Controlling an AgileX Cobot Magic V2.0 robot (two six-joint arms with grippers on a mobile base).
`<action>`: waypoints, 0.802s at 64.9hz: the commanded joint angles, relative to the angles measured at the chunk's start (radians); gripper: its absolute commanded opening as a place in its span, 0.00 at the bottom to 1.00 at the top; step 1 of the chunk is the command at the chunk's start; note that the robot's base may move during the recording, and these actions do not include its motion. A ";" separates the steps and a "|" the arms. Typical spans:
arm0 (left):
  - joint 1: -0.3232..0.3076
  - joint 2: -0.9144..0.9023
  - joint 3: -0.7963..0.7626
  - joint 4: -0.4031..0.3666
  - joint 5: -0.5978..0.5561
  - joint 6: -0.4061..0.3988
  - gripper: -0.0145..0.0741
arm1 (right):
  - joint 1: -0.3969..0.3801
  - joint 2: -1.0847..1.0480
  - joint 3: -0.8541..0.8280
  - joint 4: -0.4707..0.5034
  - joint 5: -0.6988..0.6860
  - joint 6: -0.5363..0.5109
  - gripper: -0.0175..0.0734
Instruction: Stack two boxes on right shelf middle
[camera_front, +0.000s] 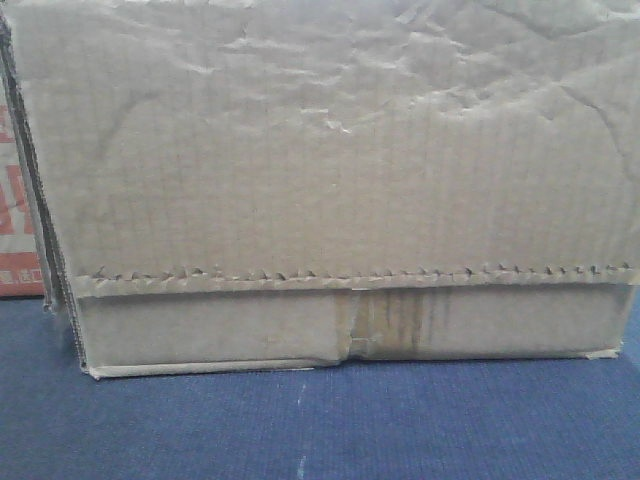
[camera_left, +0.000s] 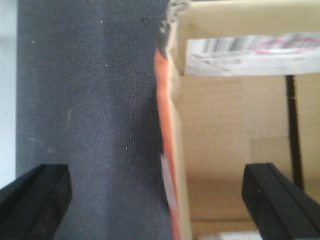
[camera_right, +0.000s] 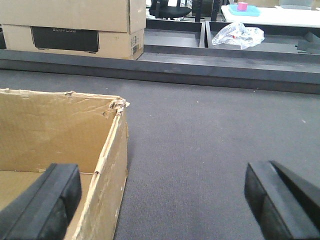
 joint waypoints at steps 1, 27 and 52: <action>0.005 0.032 -0.012 -0.011 -0.024 0.005 0.84 | 0.002 0.004 -0.009 -0.011 -0.013 0.001 0.82; 0.005 0.050 -0.012 -0.017 -0.027 0.005 0.70 | 0.002 0.004 -0.009 -0.011 -0.013 0.001 0.82; 0.005 0.043 -0.014 -0.026 -0.005 0.005 0.04 | 0.002 0.004 -0.009 -0.011 -0.009 0.001 0.82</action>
